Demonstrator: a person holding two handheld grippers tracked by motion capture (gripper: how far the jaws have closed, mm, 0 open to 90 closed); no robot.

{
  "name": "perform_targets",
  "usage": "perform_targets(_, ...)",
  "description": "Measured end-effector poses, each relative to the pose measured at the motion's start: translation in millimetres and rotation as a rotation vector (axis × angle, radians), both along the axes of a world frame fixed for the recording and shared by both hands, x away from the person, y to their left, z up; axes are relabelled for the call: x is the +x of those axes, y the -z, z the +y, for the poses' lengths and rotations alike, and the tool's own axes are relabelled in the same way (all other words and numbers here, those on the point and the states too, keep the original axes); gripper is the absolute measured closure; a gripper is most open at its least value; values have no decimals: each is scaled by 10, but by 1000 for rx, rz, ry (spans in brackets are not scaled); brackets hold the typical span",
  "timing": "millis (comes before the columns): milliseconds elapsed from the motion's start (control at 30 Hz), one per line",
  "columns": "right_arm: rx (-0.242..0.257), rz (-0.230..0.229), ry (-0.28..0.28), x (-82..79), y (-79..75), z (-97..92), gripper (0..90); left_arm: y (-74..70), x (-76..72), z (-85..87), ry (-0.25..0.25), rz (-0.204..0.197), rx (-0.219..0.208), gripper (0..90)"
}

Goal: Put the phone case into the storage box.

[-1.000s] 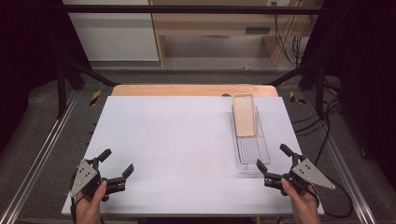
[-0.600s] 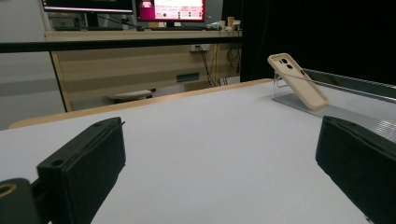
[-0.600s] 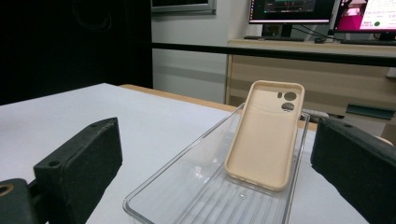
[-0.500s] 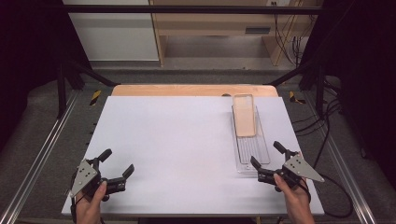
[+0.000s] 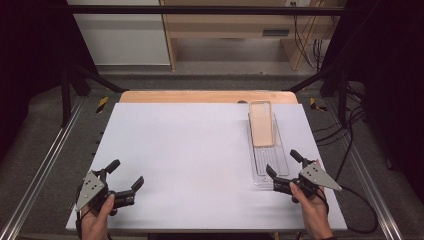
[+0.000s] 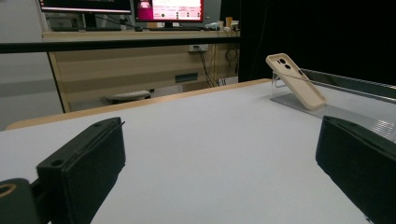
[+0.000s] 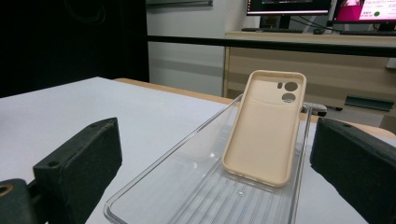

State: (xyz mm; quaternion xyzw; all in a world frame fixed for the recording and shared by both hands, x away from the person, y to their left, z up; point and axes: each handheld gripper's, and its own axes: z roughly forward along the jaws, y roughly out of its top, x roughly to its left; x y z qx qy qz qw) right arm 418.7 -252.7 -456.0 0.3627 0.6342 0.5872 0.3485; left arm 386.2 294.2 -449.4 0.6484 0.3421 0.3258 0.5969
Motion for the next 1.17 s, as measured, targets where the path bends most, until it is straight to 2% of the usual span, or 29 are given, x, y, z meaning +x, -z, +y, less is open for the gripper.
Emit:
perform_targets(533,1,32,27,64,84,-6,27,2,1,1,1,1,-4,11)
perform_targets(933,29,69,62,88,120,-10,30,3,3,-4,3,1,-4,11)
perform_targets(1167,36,70,85,79,118,-45,32,1,3,-7,4,1,-2,11)
